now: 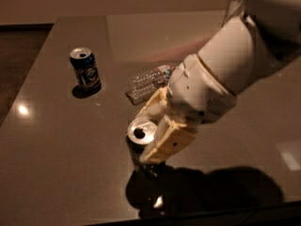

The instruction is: Knock green can over

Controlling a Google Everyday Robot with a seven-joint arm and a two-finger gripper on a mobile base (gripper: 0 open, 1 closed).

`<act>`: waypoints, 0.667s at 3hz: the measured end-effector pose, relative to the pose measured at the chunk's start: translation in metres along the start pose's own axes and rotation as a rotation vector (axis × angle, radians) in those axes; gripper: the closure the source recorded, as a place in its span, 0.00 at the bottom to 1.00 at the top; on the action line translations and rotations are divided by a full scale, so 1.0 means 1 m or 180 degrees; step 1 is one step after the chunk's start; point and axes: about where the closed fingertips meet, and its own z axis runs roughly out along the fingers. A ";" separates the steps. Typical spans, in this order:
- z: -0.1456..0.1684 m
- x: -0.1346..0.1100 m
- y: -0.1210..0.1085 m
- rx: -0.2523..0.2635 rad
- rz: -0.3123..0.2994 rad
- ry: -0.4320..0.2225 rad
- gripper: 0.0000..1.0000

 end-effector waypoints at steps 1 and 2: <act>-0.038 -0.001 -0.023 0.0099 0.0209 0.0756 1.00; -0.052 0.015 -0.041 0.0205 0.0295 0.1325 1.00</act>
Offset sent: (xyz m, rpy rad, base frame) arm 0.0838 -0.1149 0.0230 -0.8285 -0.1054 -0.1637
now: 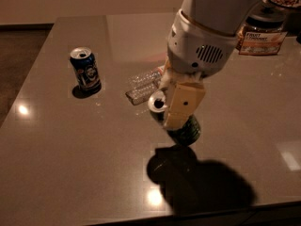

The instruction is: Knock green can over

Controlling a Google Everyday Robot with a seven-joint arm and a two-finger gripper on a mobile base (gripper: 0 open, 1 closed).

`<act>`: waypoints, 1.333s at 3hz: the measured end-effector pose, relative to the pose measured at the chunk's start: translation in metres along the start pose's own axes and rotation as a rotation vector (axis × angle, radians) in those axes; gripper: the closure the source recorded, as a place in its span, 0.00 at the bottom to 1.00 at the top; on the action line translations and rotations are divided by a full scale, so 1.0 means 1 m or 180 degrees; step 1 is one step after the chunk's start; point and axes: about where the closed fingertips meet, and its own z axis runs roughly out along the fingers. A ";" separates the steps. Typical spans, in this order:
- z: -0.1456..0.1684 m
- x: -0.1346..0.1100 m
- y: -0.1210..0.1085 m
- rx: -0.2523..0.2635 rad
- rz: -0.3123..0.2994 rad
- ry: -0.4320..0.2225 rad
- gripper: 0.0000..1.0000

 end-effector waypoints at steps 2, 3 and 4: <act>0.024 0.040 -0.035 0.0290 -0.0049 0.0867 0.82; 0.039 0.048 -0.038 0.0299 -0.0110 0.1102 0.59; 0.054 0.051 -0.037 0.0264 -0.0188 0.1219 0.36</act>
Offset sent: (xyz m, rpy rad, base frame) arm 0.0289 -0.0586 -0.0646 -0.4592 -0.0521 0.0146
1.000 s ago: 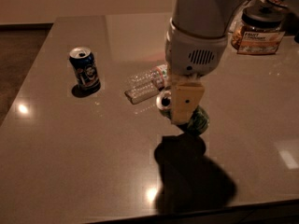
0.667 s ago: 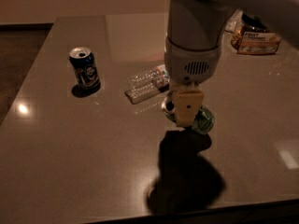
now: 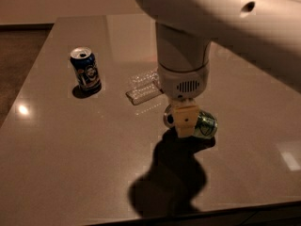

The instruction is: Knock green can over

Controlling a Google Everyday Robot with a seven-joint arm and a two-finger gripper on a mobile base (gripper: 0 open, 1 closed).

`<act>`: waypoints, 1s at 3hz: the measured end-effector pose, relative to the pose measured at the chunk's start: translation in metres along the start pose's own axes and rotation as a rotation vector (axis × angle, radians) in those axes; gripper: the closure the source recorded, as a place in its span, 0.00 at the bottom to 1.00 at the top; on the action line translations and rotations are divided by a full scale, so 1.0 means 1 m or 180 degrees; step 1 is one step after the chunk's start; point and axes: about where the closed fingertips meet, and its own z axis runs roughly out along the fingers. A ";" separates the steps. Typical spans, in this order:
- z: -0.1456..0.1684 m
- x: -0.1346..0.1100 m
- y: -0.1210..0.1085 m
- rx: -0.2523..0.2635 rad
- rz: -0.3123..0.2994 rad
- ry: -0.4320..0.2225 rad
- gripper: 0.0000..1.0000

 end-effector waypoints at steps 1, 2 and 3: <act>0.010 -0.005 0.004 -0.0041 -0.0111 0.0045 0.12; 0.011 -0.008 0.001 0.0018 -0.0119 0.0009 0.00; 0.011 -0.008 0.001 0.0018 -0.0119 0.0009 0.00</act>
Offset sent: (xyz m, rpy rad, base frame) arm -0.0039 0.0037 -0.0110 -0.0169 0.0144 0.0330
